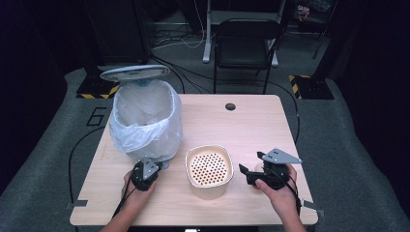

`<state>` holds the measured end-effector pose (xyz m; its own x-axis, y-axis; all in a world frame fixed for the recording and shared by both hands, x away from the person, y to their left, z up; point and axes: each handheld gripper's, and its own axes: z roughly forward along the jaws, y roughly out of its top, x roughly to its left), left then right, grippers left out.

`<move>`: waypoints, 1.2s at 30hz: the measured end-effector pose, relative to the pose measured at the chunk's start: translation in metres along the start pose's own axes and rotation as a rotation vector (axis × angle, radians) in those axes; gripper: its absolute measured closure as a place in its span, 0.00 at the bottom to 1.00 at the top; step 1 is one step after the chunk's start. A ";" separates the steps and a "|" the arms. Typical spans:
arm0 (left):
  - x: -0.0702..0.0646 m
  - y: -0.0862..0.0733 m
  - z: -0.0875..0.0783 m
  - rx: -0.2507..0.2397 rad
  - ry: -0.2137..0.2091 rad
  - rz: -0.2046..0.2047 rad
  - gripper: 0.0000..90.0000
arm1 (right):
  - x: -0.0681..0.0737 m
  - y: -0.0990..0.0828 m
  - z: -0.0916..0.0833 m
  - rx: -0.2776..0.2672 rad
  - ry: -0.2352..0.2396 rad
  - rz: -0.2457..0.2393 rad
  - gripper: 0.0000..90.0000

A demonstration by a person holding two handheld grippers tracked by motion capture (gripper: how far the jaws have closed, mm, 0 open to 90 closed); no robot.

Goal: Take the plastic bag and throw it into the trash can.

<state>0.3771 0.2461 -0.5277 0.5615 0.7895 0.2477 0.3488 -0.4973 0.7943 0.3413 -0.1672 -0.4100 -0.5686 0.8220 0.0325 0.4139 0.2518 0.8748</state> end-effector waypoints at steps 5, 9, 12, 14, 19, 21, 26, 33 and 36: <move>0.000 0.000 0.000 -0.002 0.005 -0.001 1.00 | -0.007 -0.013 0.000 0.024 -0.038 -0.009 0.16; 0.000 0.000 0.001 -0.010 0.010 -0.003 1.00 | -0.014 -0.022 -0.002 0.034 -0.067 0.000 0.16; 0.000 0.000 0.000 -0.006 0.002 -0.006 1.00 | -0.020 -0.027 -0.005 0.037 -0.087 0.015 0.15; 0.000 0.000 0.000 -0.006 0.003 -0.006 1.00 | -0.023 -0.029 -0.007 0.035 -0.089 0.029 0.15; 0.000 0.000 0.000 -0.003 0.006 0.000 1.00 | -0.027 -0.035 -0.007 0.043 -0.114 0.034 0.15; 0.000 0.000 0.000 -0.004 0.006 -0.002 1.00 | -0.028 -0.036 -0.006 0.047 -0.120 0.033 0.15; 0.000 0.000 0.001 -0.008 0.005 -0.005 1.00 | -0.033 -0.044 0.000 0.071 -0.133 0.043 0.15; 0.000 0.000 0.001 -0.008 0.005 -0.006 1.00 | -0.034 -0.053 0.010 0.118 -0.121 0.030 0.16; 0.000 0.000 0.000 -0.007 0.004 -0.006 1.00 | -0.034 -0.059 0.015 0.134 -0.123 0.024 0.16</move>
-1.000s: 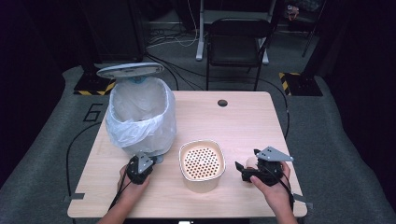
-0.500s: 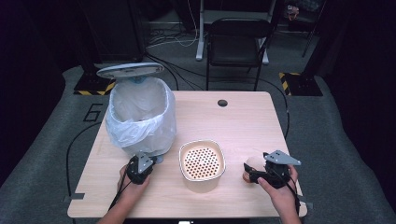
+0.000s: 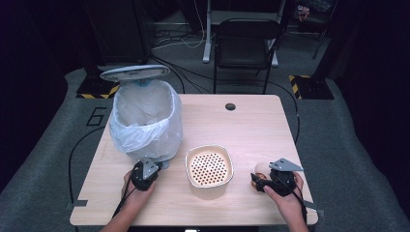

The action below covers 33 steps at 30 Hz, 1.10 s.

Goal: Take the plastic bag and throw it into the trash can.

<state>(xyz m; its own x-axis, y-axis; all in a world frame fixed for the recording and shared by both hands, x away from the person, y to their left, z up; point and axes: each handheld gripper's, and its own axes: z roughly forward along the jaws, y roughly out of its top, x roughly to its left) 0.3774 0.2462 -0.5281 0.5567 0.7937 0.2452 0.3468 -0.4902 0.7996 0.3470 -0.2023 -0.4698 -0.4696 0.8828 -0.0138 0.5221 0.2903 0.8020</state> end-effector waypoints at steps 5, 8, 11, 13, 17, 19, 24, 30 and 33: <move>0.000 0.000 0.000 0.000 0.000 0.000 1.00 | 0.000 -0.006 0.007 0.018 0.007 -0.002 0.18; 0.000 0.000 0.000 0.000 0.000 0.000 1.00 | -0.001 -0.008 0.010 0.020 0.007 -0.004 0.21; 0.000 0.000 0.000 0.000 0.000 0.000 1.00 | -0.002 -0.009 0.010 0.021 0.003 -0.001 0.24; 0.000 0.000 0.000 -0.001 0.000 0.000 1.00 | -0.003 -0.009 0.010 0.018 0.017 0.000 0.27; 0.000 0.000 0.000 -0.001 0.000 0.000 1.00 | -0.002 -0.009 0.010 0.016 0.021 -0.006 0.33; 0.000 0.000 0.000 -0.001 0.000 -0.001 1.00 | -0.002 -0.009 0.010 0.014 0.023 -0.010 0.34; 0.000 0.000 0.000 0.002 -0.002 0.001 1.00 | -0.002 -0.008 0.011 0.010 0.026 -0.010 0.35; 0.000 0.000 0.000 -0.005 0.005 -0.002 1.00 | -0.002 -0.009 0.011 0.009 0.029 -0.008 0.36; 0.000 0.000 0.000 -0.005 0.005 -0.003 1.00 | -0.002 -0.009 0.011 0.008 0.030 -0.008 0.36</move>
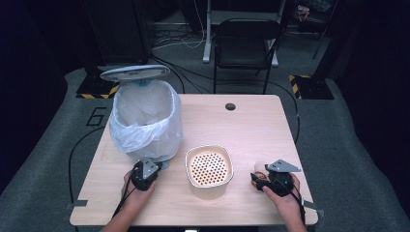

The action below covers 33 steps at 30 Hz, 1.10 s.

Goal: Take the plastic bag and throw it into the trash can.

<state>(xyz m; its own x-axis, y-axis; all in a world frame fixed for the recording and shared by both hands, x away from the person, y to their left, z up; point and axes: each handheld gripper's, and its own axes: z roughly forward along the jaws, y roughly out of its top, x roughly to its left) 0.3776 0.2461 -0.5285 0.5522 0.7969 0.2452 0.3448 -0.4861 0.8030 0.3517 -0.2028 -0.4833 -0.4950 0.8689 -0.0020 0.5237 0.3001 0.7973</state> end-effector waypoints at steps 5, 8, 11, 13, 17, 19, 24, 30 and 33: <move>0.000 0.000 -0.001 0.008 -0.007 0.005 1.00 | 0.000 0.002 0.001 0.007 0.006 -0.011 0.37; 0.000 0.000 0.000 0.001 -0.002 -0.001 1.00 | -0.001 0.005 0.002 0.013 0.011 -0.027 0.37; 0.000 0.000 0.000 0.001 -0.003 -0.002 1.00 | 0.000 0.015 0.004 0.015 0.031 -0.025 0.37; 0.000 0.000 0.000 0.001 -0.002 0.000 1.00 | 0.000 0.022 0.006 0.013 0.035 -0.060 0.37; 0.000 0.000 0.000 0.001 -0.002 -0.001 1.00 | 0.000 0.033 0.012 0.011 0.050 -0.081 0.37; 0.000 0.000 0.000 0.001 -0.002 0.000 1.00 | 0.000 0.046 0.018 0.005 0.076 -0.101 0.38; 0.000 0.000 0.000 0.000 -0.002 -0.001 1.00 | -0.003 0.067 0.025 -0.014 0.107 -0.123 0.39; 0.000 0.000 0.000 0.001 -0.003 -0.001 1.00 | -0.004 0.088 0.031 -0.021 0.136 -0.153 0.40; 0.000 0.000 0.000 0.001 -0.002 -0.001 1.00 | -0.005 0.097 0.034 -0.024 0.146 -0.170 0.40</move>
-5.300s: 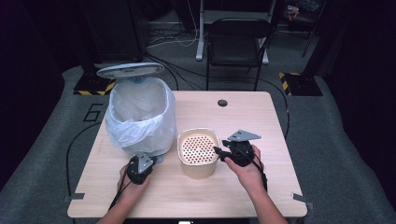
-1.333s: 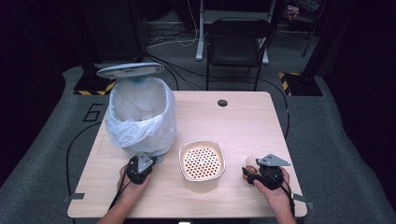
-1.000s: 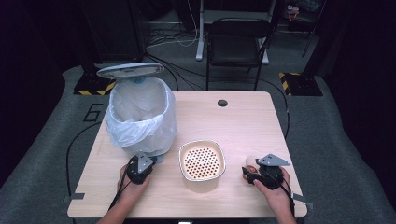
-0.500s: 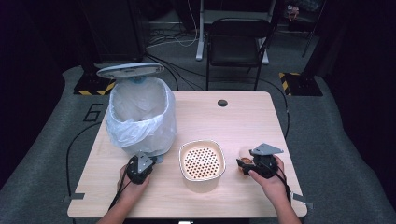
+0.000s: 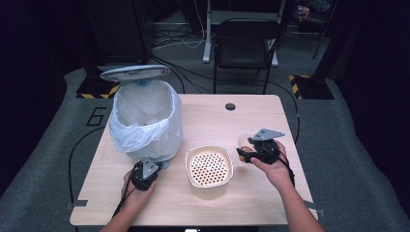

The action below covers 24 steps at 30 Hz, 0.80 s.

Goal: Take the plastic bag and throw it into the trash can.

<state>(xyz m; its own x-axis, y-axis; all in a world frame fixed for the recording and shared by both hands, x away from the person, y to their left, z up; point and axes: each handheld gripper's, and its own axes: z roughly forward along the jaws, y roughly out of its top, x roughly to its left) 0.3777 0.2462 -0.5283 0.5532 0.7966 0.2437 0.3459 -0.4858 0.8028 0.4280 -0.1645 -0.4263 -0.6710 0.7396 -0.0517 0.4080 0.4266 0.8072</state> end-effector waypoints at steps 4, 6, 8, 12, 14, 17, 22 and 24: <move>0.000 0.000 0.000 0.000 -0.001 -0.001 1.00 | -0.001 0.012 0.002 -0.023 0.011 -0.015 0.40; 0.000 0.000 0.000 0.000 -0.001 -0.001 1.00 | -0.001 0.019 0.003 -0.025 0.017 -0.030 0.40; 0.000 0.000 0.000 0.000 -0.001 0.000 1.00 | -0.001 0.026 0.004 -0.024 0.020 -0.048 0.40; 0.001 0.000 0.000 0.006 -0.014 -0.004 1.00 | 0.000 0.038 0.006 -0.033 0.043 -0.065 0.40; 0.001 0.000 -0.001 0.007 -0.016 -0.003 1.00 | 0.000 0.041 0.007 -0.039 0.046 -0.069 0.40; 0.001 0.000 0.000 0.006 -0.011 -0.003 1.00 | 0.002 0.050 0.008 -0.073 0.058 -0.098 0.40; 0.001 0.000 0.000 0.005 -0.014 -0.005 1.00 | 0.004 0.063 0.012 -0.097 0.077 -0.137 0.40; 0.001 0.000 0.000 0.005 -0.013 -0.003 1.00 | 0.005 0.067 0.013 -0.093 0.080 -0.130 0.39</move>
<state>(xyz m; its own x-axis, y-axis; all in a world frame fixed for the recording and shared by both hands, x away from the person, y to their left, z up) 0.3778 0.2467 -0.5279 0.5618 0.7935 0.2340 0.3513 -0.4849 0.8009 0.4602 -0.1255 -0.3805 -0.7630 0.6362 -0.1148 0.2586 0.4631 0.8477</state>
